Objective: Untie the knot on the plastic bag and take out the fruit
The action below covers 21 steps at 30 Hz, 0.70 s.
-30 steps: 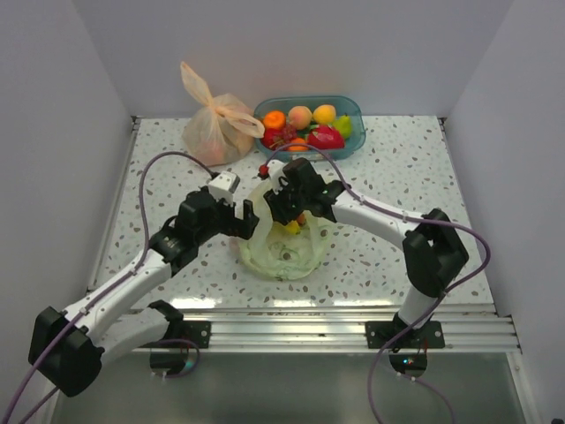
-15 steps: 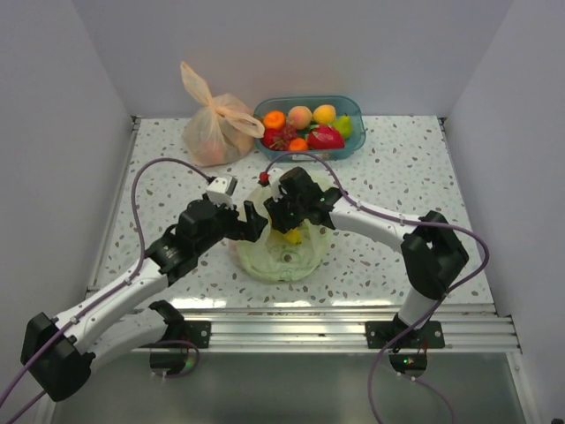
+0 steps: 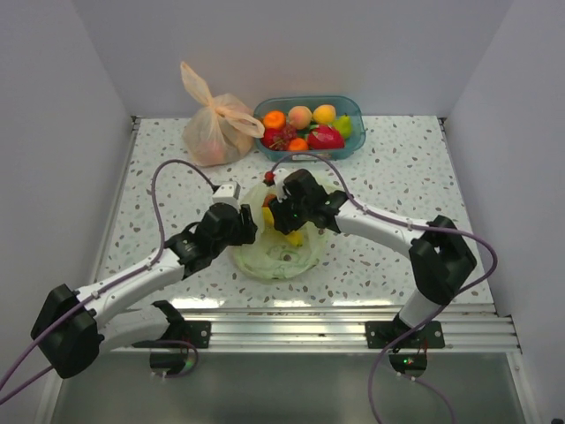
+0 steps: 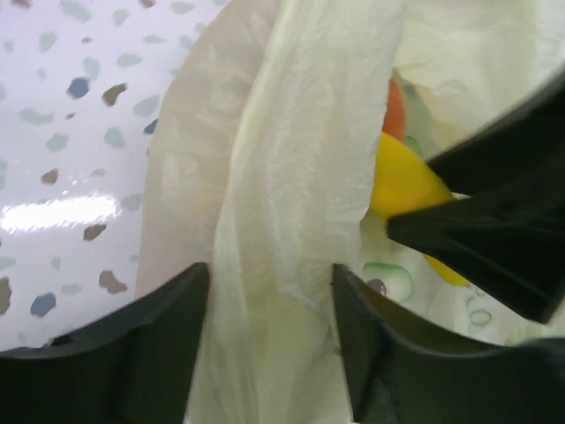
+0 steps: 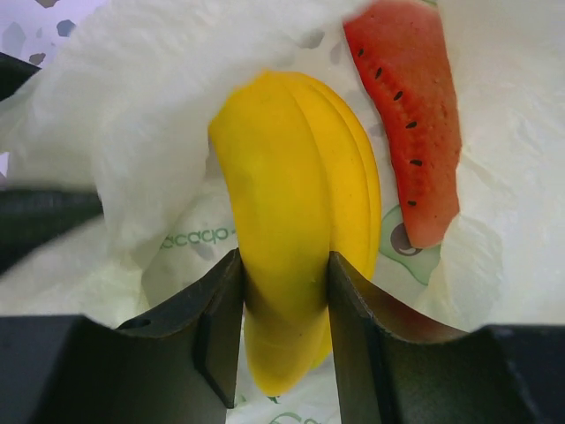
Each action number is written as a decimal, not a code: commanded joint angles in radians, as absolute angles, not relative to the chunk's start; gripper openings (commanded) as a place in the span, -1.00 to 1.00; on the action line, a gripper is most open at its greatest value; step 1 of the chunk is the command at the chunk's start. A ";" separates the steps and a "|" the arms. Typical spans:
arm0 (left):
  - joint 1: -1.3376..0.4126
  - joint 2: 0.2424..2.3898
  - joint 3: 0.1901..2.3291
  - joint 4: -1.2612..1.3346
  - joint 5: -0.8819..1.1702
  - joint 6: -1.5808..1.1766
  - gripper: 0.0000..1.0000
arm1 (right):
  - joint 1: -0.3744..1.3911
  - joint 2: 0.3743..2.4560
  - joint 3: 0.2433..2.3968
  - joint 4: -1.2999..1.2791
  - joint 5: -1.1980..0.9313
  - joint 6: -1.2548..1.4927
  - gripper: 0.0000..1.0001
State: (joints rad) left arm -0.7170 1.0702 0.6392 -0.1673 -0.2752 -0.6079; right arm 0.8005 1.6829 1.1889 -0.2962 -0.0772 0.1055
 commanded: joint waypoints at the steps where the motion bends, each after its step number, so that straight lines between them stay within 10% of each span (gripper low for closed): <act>1: -0.723 1.081 0.667 -0.238 -0.481 -0.678 0.08 | 0.807 1.595 1.161 -0.258 -0.087 0.109 -1.00; 8: -0.678 1.146 0.778 -0.285 -0.584 -0.591 -0.96 | 0.807 1.482 1.108 -0.273 -0.126 0.095 -1.00; 21: -0.538 1.080 0.775 -0.250 -0.450 -0.361 -1.00 | 0.804 1.207 0.944 -0.003 0.027 0.230 -1.00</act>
State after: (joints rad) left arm -0.5468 1.1393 0.7685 -0.2798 -0.4904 -0.4427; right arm 0.8024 1.2648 0.9707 -0.1596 -0.0502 0.1593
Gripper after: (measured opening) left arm 0.018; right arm 0.415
